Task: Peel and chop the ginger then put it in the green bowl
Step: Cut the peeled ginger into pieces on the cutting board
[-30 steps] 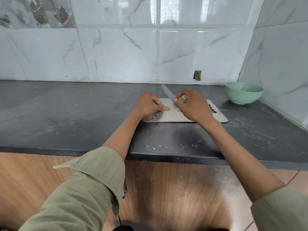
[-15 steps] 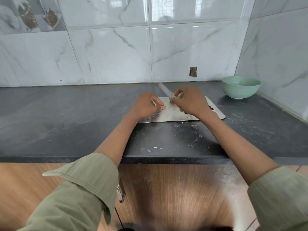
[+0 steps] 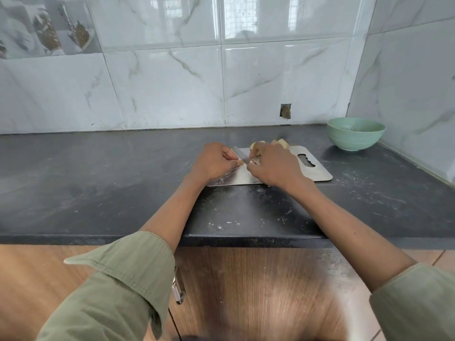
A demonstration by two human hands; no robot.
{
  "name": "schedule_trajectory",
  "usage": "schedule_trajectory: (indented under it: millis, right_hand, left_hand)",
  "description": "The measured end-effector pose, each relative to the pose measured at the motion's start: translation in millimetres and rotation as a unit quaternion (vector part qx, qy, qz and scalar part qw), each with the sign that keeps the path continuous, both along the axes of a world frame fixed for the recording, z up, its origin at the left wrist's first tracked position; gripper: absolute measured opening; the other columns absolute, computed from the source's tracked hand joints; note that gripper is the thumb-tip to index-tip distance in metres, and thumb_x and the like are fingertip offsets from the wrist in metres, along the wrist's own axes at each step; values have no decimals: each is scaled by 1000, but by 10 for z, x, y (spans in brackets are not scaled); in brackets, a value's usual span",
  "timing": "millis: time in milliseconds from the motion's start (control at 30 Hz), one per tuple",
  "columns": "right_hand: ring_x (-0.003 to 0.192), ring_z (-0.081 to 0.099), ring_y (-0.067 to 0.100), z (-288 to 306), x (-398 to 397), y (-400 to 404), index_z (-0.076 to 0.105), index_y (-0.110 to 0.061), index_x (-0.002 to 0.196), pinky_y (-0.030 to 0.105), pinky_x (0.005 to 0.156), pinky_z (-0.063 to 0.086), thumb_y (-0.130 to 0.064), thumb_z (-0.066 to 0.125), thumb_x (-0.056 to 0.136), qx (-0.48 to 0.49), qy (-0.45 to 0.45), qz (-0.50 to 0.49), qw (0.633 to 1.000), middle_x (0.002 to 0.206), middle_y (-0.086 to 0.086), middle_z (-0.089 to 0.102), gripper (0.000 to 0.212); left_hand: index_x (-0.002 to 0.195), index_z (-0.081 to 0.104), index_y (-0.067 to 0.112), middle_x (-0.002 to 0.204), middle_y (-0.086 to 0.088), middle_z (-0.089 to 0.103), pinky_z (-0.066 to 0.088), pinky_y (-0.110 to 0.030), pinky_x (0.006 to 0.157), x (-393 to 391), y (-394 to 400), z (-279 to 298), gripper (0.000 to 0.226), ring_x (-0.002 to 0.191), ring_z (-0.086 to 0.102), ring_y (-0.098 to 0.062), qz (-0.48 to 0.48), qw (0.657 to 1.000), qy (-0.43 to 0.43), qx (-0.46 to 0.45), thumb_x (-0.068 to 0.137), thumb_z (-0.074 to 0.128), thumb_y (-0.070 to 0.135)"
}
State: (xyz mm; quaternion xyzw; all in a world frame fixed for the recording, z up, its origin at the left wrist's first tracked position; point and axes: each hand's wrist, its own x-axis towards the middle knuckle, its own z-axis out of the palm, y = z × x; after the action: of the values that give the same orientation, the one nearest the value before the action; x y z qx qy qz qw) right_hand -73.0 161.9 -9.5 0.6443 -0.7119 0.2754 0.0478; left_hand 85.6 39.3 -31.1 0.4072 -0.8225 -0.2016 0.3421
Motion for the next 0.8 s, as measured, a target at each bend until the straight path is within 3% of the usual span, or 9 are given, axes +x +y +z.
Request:
schedule_trajectory:
  millis: [67,267,467,567,800]
  right_hand:
    - [98,56,26,-26,33,7,63,-26,113,35,72,39,-36,59,90,-8,17,-5,1000,89,-4,53,26]
    - [88,49,23,-27,48,25,62,-26,112,34,70,39,-35,59,90,-28,35,-1,999,76,-12,39,24]
    - [85,56,27,-69,112,31,60,-25,109,34,64,38,-36,57,91,-48,67,2,997,85,1,57,22]
    - [81,52,27,-75,117,34,60,-24,108,34,63,37,-35,56,92,-48,85,0,995,88,3,59,20]
    - [82,54,27,-82,117,-1,65,-21,109,33,64,36,-27,58,93,-31,71,22,997,84,3,59,19]
  left_hand:
    - [77,80,22,72,13,75,54,-23,65,-10,25,1,6,65,67,3,6,1000,2,-1,79,85,25]
    - [70,79,26,68,14,74,62,-33,72,-14,77,23,11,68,71,-4,13,1000,11,-7,78,84,19]
    - [74,82,16,67,15,74,59,-34,70,-21,89,24,8,71,72,-12,7,1000,20,-8,78,80,10]
    - [74,82,13,65,21,72,56,-28,66,-18,91,31,8,64,69,-4,4,1000,15,-13,77,78,7]
    - [77,84,13,64,19,70,51,-28,59,-21,101,23,7,61,64,-8,7,1000,23,-12,78,80,8]
